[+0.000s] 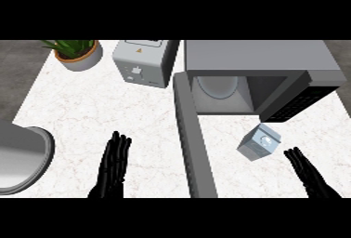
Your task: Pick up the milk, place it into the microwave and close the microwave
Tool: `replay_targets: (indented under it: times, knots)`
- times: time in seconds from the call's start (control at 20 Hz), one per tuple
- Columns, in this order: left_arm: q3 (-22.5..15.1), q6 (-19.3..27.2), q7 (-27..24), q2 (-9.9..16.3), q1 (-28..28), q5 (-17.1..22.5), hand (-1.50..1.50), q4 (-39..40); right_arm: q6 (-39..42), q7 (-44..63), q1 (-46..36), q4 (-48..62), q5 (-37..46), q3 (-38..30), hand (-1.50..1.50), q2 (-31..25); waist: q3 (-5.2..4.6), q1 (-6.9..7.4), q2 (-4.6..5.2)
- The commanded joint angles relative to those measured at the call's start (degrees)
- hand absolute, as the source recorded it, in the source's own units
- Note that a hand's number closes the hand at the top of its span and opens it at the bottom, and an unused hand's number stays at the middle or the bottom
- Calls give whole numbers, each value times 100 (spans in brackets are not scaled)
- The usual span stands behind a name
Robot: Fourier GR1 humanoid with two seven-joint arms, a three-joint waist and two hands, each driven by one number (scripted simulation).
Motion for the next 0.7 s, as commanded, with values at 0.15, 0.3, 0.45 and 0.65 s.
replay_targets:
  times: [0.15, 0.3, 0.45, 0.65]
  knots:
    - [-181, 102, 148, 53, -4, 92, -150, -78, -231, -808, -574, 1430, 437, -151, -150, 87, 0, 7, 3]
    - [-122, 42, -127, 250, 205, 249, -150, -78, -404, -346, -1622, 2057, 441, -377, -150, 10, -1, 37, 7]
    - [113, -175, -678, 428, 352, 656, -150, 188, -516, -814, -1767, 2545, 479, -684, -150, -187, -1, 29, 7]
    - [313, -500, -677, 952, 874, 1035, -150, -421, -1144, -1600, -1937, 3601, 1059, -450, -150, 121, 2, 68, 7]
